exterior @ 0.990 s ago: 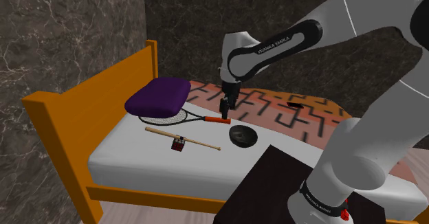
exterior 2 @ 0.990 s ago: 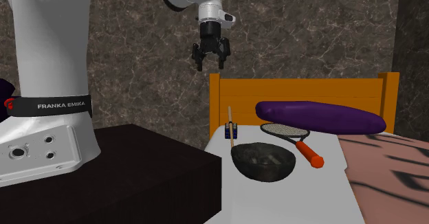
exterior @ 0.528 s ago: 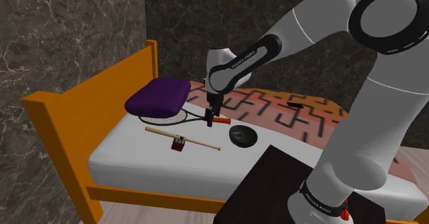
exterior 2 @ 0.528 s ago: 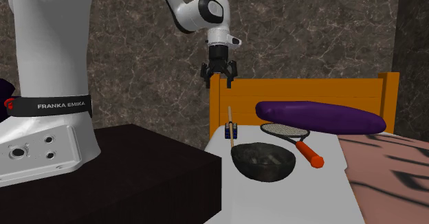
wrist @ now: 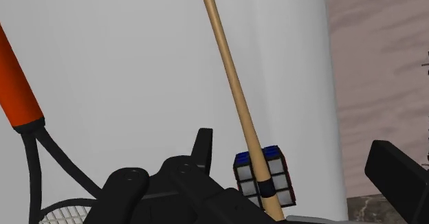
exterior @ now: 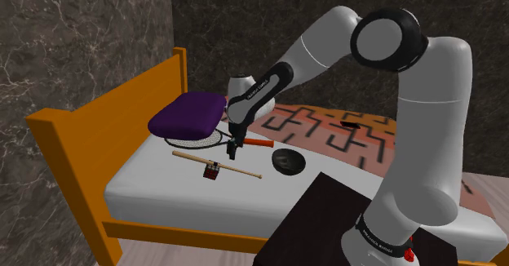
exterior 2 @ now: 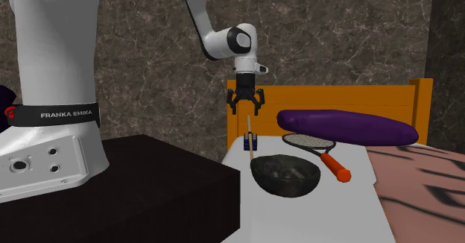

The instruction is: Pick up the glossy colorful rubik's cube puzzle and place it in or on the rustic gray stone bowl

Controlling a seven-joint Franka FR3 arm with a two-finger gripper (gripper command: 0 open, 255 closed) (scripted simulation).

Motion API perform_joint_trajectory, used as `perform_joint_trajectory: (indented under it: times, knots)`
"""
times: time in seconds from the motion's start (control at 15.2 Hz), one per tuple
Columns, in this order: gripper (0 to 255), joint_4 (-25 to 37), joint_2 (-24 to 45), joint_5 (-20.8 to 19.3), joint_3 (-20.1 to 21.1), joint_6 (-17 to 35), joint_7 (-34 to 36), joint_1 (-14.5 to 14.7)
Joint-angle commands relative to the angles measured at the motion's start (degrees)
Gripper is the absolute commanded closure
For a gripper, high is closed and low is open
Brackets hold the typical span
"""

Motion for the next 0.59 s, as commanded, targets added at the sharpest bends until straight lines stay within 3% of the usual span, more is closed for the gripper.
perform_joint_trajectory:
  times: [0.0,0.4,0.53]
  knots:
    - [0,3.6,4.6,0.5,0.7,1.3,-1.1,-0.1]
    - [0,15.9,17.7,1.0,2.5,2.9,-3.7,-0.4]
    - [0,16.1,18.4,1.0,2.5,3.4,-3.7,-0.4]
